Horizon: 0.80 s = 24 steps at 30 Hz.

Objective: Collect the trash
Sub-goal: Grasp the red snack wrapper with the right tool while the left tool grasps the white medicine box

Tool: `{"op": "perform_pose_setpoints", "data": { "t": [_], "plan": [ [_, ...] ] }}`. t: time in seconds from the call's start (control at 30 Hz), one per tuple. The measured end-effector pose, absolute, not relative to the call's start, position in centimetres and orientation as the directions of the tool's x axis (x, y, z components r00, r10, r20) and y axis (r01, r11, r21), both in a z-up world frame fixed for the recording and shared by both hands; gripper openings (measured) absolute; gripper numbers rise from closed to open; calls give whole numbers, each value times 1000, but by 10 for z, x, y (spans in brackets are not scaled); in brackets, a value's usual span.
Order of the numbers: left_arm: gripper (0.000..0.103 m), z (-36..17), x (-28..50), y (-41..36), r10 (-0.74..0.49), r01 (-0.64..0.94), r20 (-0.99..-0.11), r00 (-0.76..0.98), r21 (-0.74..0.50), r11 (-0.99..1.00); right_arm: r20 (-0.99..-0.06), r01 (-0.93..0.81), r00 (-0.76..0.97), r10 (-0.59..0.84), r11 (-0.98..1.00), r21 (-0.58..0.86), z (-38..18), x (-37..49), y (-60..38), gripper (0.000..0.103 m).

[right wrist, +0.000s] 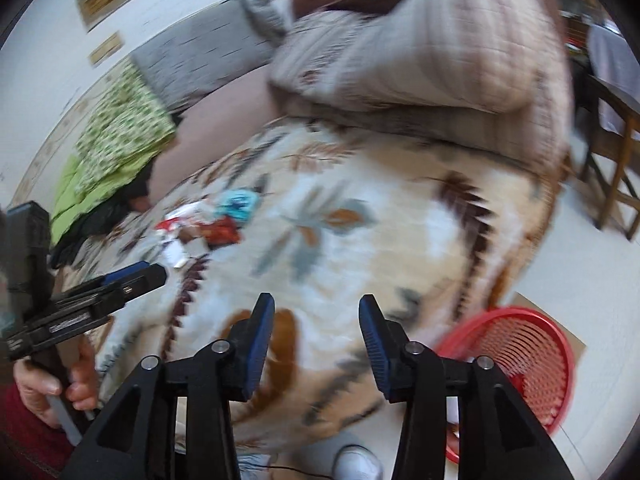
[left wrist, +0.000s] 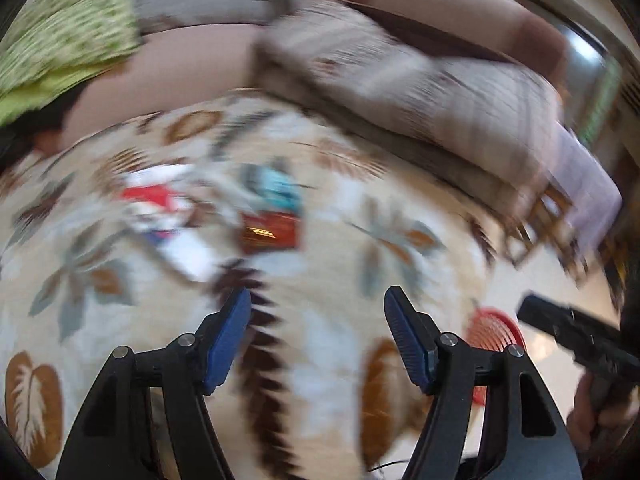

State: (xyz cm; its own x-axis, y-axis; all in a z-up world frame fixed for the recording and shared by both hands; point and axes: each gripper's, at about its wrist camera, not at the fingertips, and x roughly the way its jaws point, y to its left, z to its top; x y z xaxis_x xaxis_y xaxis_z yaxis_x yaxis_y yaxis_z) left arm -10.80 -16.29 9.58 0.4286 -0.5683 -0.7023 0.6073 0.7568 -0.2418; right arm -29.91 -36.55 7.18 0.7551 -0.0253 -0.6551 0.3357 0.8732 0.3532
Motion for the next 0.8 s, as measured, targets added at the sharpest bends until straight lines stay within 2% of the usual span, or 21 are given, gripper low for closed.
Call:
{"op": "perform_pose_setpoints", "data": {
  "t": [0.07,0.2,0.27,0.33,0.43,0.57,0.67,0.8],
  "plan": [
    [68,93,-81,-139,-544,518,-693,472,-282,808,-668,307,744,4,886,347,74,-276,-355,48],
    [68,77,-37,-105,-438,351,-717,542,-280,893,-687,233,722,82,906,354,75,-222,-331,49],
    [68,63,-16,-86,-401,270,-730,553,-299,915,-696,221,709,114,901,374,72,-197,-322,60],
    [68,51,-2,-72,-382,203,-751,539,-324,924,-710,233,685,161,875,423,63,-162,-317,61],
    [68,45,9,-61,-389,165,-753,530,-359,919,-718,254,661,216,837,485,48,-121,-315,61],
    [68,43,14,-59,-384,152,-754,533,-361,920,-743,328,633,220,793,514,26,-71,-319,61],
    [68,42,17,-61,-405,154,-747,527,-385,910,-742,419,627,237,700,578,5,-57,-325,61],
    [68,43,21,-69,-410,169,-745,527,-381,909,-721,435,642,260,650,623,-14,-46,-319,64]
  ]
}}
